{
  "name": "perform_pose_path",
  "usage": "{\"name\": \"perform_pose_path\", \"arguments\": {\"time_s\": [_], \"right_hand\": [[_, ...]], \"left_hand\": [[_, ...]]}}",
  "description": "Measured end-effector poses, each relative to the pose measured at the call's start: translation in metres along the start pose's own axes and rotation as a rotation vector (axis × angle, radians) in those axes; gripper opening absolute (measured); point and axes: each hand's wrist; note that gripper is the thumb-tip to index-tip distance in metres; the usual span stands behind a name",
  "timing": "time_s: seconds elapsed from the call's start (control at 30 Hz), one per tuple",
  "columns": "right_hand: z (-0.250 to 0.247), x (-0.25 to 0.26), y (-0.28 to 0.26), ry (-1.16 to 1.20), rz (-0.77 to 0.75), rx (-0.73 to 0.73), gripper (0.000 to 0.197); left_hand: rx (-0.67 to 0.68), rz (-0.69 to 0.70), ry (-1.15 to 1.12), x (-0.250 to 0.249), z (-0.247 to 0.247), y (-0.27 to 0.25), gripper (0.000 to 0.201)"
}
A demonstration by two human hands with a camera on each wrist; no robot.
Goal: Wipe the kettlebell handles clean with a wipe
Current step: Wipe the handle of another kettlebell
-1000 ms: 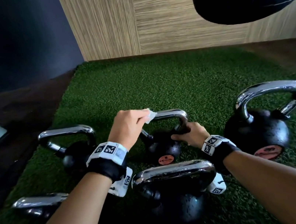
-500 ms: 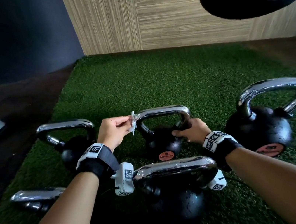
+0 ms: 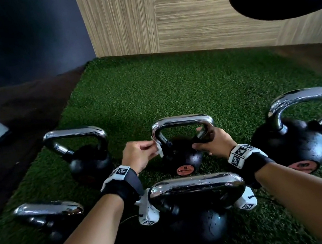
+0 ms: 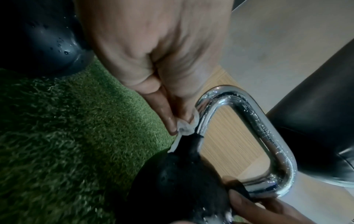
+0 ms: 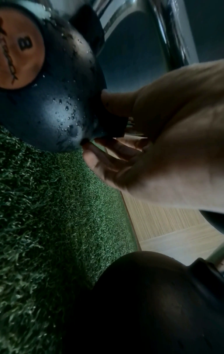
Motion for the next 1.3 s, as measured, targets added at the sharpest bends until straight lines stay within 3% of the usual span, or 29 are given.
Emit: {"name": "perform_pose_path", "arguments": {"time_s": [0.1, 0.27, 0.33, 0.53, 0.7, 0.8, 0.87, 0.93, 1.0, 1.07, 1.13, 1.2, 1.3], "right_hand": [[-0.006, 0.000, 0.002, 0.051, 0.003, 0.053, 0.079], [-0.016, -0.010, 0.004, -0.040, -0.020, 0.083, 0.036], [-0.021, -0.018, 0.005, -0.055, -0.029, 0.062, 0.028], [-0.040, 0.001, 0.004, -0.210, -0.073, 0.307, 0.045], [-0.036, 0.013, -0.013, -0.177, -0.076, 0.532, 0.024], [-0.029, 0.017, -0.017, -0.103, -0.092, 0.622, 0.021], [-0.025, 0.017, -0.015, -0.023, -0.113, 0.588, 0.011], [-0.019, 0.015, -0.010, 0.127, -0.107, 0.403, 0.009], [-0.012, 0.010, -0.004, 0.182, -0.076, 0.222, 0.034], [-0.004, 0.008, -0.001, 0.211, -0.075, 0.292, 0.048], [0.002, 0.004, 0.001, 0.275, -0.022, 0.391, 0.043], [0.006, 0.001, 0.002, 0.290, 0.000, 0.393, 0.042], [0.008, -0.005, 0.003, 0.347, 0.013, 0.390, 0.042]], "left_hand": [[0.037, 0.002, 0.080, -0.001, -0.005, 0.002, 0.025], [0.016, 0.075, 0.269, -0.005, -0.006, 0.004, 0.004], [0.018, 0.098, 0.383, -0.012, -0.003, 0.011, 0.007], [0.079, 0.002, 0.415, -0.042, 0.030, 0.042, 0.017], [0.114, 0.046, 0.648, -0.068, 0.054, 0.052, 0.015], [0.105, 0.038, 0.698, -0.079, 0.066, 0.054, 0.011], [0.080, 0.042, 0.729, -0.078, 0.069, 0.052, 0.018], [0.097, 0.050, 0.749, -0.075, 0.069, 0.050, 0.018], [0.129, 0.071, 0.785, -0.072, 0.068, 0.049, 0.021], [0.115, 0.061, 0.778, -0.074, 0.070, 0.051, 0.020], [0.068, 0.069, 0.783, -0.078, 0.073, 0.055, 0.025], [0.023, 0.089, 0.765, -0.083, 0.074, 0.059, 0.031], [0.023, 0.144, 0.703, -0.087, 0.070, 0.062, 0.015]]}}
Point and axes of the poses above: each hand's wrist, its own y-axis towards the middle knuckle, its own z-axis out of the palm, x = y × z, and after that the axes turned 4 degrees about y, right-handed
